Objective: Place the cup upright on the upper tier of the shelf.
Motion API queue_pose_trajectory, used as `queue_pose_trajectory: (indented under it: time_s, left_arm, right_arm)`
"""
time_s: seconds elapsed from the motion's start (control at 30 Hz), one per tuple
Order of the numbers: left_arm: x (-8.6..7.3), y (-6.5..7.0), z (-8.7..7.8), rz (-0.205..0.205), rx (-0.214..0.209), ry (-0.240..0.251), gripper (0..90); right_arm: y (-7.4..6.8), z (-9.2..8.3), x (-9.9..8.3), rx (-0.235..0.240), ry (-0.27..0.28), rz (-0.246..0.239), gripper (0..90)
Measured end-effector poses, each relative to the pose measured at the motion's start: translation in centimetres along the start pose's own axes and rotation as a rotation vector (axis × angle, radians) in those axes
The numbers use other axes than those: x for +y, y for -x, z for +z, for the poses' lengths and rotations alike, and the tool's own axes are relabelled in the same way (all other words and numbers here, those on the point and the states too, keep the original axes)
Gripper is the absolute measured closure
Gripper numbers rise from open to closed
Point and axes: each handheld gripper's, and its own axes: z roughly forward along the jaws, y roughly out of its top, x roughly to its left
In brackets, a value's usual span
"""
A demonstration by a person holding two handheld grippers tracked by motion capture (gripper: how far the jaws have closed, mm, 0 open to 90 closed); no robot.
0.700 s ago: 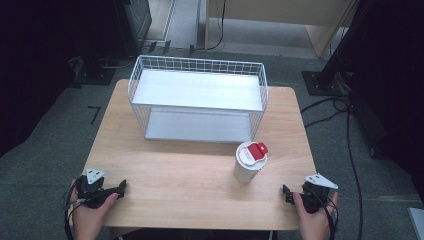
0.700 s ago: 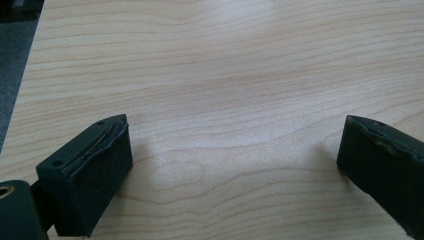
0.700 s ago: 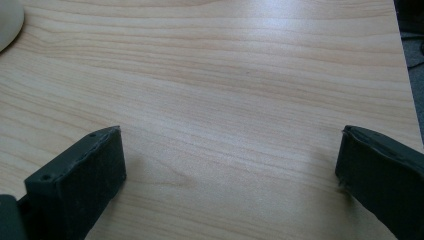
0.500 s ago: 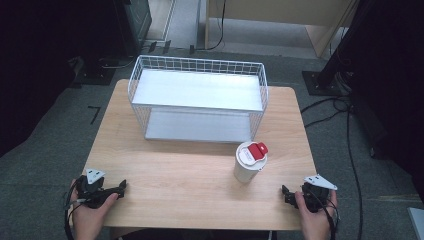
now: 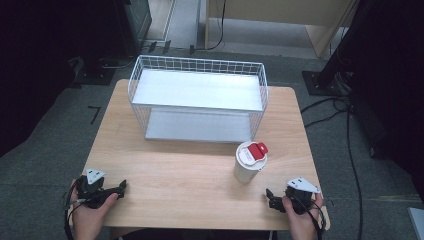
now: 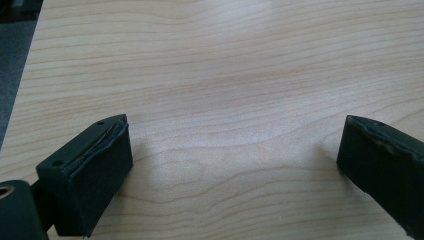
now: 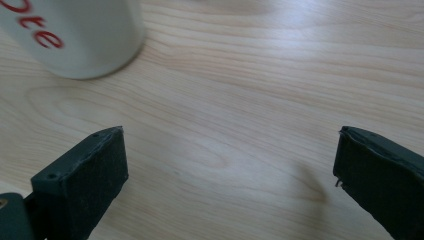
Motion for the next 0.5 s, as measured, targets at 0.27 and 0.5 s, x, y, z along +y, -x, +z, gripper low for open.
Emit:
queue_pose_trajectory:
  time_s: [0.27, 0.5]
  left_arm:
    - [0.0, 0.0, 0.0, 0.001, 0.0, -0.002, 1.6]
    - [0.0, 0.0, 0.0, 0.0, 0.0, 0.0, 1.6]
  right_arm:
    - [-1.5, 0.2, 0.7, 0.068, 0.025, 0.018, 0.0]
    - [-2.7, 0.5, 1.4, 0.086, 0.051, 0.012, 0.0]
